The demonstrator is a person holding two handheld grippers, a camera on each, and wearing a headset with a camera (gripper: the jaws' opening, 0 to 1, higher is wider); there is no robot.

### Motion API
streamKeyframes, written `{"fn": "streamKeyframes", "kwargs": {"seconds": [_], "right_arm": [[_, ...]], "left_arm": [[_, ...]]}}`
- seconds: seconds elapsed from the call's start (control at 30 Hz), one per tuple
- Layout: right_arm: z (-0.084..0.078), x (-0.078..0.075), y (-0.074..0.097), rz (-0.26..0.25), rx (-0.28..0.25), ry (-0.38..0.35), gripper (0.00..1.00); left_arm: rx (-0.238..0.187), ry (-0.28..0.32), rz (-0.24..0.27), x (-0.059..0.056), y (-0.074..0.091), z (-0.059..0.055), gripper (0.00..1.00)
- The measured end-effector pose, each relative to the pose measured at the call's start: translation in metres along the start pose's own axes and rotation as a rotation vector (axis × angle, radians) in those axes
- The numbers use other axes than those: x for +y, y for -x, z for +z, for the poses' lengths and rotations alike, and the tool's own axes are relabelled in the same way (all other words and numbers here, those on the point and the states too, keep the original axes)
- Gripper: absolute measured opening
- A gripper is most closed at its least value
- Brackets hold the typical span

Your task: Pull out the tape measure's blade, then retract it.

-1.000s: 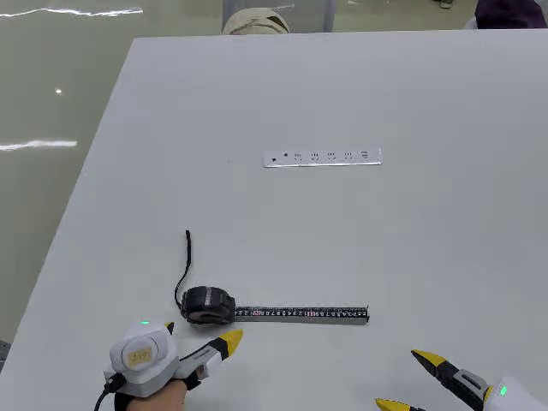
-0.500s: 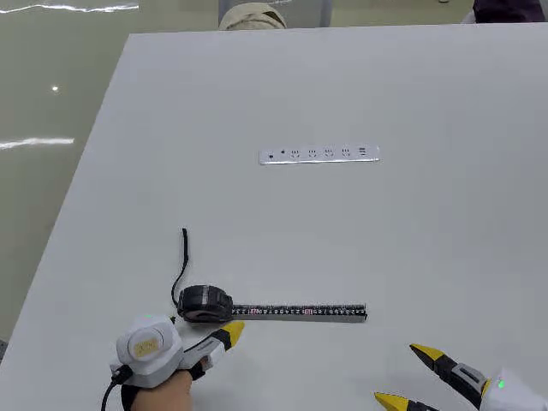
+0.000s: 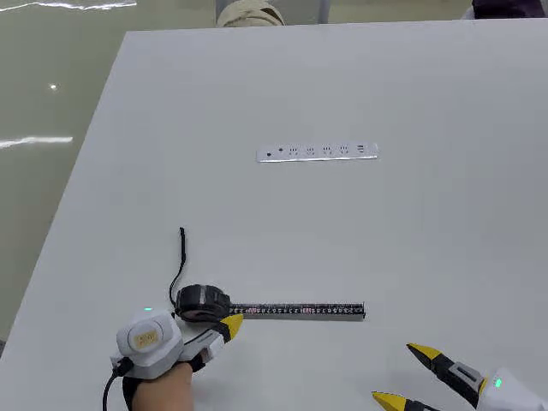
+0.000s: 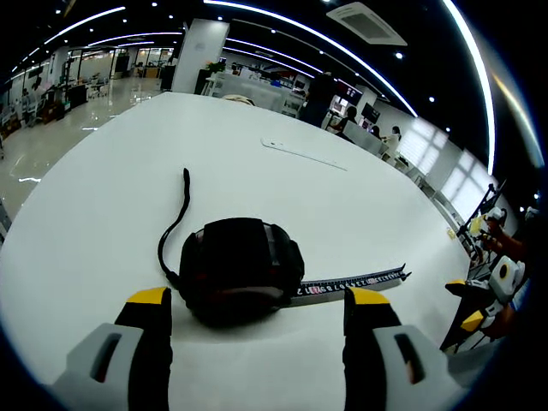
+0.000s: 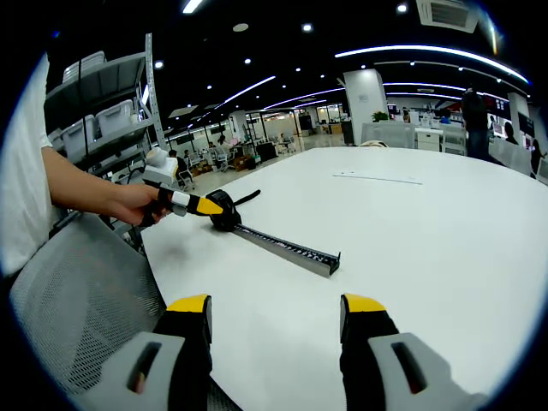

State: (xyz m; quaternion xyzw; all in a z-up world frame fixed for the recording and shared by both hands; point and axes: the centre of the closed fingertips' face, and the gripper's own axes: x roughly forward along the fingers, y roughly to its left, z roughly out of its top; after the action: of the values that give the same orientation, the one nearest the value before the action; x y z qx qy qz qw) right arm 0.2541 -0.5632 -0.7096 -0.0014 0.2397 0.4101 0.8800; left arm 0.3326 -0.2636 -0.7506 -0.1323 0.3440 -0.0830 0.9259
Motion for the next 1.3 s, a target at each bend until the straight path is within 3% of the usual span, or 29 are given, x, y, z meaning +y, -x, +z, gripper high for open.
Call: {"fn": "streamKeyframes", "kwargs": {"seconds": [0.83,1.13,1.3], "right_arm": [[-0.006,-0.003,0.005,-0.012,-0.001,-0.020,0.60],[-0.005,-0.003,0.001,-0.005,-0.003,-0.017,0.60],[-0.005,-0.003,-0.001,0.000,-0.004,-0.016,0.59]], "left_arm": [[-0.004,0.003,-0.009,-0.004,-0.009,0.006,0.81],[-0.007,0.022,-0.002,-0.005,-0.010,0.007,0.82],[-0.006,0.051,0.015,-0.001,-0.011,0.008,0.78]]}}
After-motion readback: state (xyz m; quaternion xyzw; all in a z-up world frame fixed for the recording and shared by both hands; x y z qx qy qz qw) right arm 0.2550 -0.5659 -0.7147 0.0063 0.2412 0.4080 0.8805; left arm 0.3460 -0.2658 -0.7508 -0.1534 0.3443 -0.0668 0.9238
